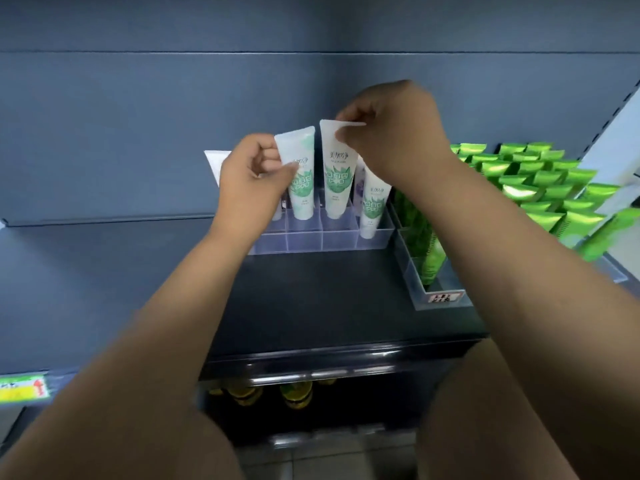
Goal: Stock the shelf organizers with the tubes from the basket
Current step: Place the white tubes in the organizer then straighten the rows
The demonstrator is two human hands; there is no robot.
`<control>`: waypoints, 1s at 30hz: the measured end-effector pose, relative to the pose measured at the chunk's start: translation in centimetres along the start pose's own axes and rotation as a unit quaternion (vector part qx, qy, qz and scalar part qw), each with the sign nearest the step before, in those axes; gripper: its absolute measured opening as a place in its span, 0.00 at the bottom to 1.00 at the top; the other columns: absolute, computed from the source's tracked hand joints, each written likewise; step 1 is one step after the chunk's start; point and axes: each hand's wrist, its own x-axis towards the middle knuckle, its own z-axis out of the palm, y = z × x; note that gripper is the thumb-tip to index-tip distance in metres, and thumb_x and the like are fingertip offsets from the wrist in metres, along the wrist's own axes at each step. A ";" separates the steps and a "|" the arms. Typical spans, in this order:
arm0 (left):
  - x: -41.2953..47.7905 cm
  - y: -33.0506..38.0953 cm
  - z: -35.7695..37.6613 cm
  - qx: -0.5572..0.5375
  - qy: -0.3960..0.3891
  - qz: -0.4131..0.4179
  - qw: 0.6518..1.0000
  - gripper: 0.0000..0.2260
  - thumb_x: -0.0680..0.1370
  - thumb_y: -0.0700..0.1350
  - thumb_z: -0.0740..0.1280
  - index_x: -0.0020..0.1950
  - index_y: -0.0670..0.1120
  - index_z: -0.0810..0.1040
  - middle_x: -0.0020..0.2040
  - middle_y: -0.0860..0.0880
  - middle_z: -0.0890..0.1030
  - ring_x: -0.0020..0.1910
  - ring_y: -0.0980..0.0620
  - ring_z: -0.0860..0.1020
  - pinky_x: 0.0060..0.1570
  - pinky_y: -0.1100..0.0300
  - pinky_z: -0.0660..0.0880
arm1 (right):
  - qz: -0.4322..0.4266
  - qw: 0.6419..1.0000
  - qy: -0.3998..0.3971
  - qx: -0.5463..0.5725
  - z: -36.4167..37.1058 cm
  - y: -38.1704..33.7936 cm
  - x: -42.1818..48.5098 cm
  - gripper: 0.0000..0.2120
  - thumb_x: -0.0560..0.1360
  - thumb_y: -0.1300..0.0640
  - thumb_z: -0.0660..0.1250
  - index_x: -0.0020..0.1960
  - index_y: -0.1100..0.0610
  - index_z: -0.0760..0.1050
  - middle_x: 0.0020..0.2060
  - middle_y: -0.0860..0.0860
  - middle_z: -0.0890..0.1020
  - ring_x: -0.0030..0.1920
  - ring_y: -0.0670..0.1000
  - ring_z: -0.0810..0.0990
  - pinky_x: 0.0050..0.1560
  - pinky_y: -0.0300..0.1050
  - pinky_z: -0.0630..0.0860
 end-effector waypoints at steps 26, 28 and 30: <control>1.7 -5.0 1.3 0.151 -0.027 -0.096 0.983 0.08 0.76 0.32 0.72 0.53 0.40 0.79 0.48 0.46 0.85 0.46 0.52 0.84 0.53 0.55 0.82 | -0.021 0.988 -0.055 -0.145 7.8 4.8 -0.8 0.05 0.76 0.62 0.65 0.50 0.57 0.79 0.45 0.58 0.82 0.47 0.62 0.79 0.42 0.45 0.70; 1.6 -5.1 1.2 0.149 -0.022 -0.097 0.984 0.08 0.76 0.32 0.72 0.50 0.43 0.78 0.45 0.48 0.84 0.41 0.58 0.82 0.50 0.59 0.82 | -0.015 0.988 -0.054 -0.143 8.0 5.0 -1.0 0.06 0.75 0.63 0.65 0.50 0.57 0.79 0.45 0.58 0.82 0.47 0.62 0.79 0.42 0.45 0.68; 1.5 -5.0 1.0 0.148 -0.024 -0.097 0.984 0.09 0.76 0.32 0.72 0.50 0.44 0.77 0.44 0.50 0.83 0.40 0.59 0.81 0.47 0.62 0.81 | -0.014 0.988 -0.049 -0.148 8.1 5.1 -1.0 0.06 0.75 0.64 0.64 0.49 0.58 0.79 0.44 0.58 0.82 0.46 0.62 0.78 0.41 0.45 0.67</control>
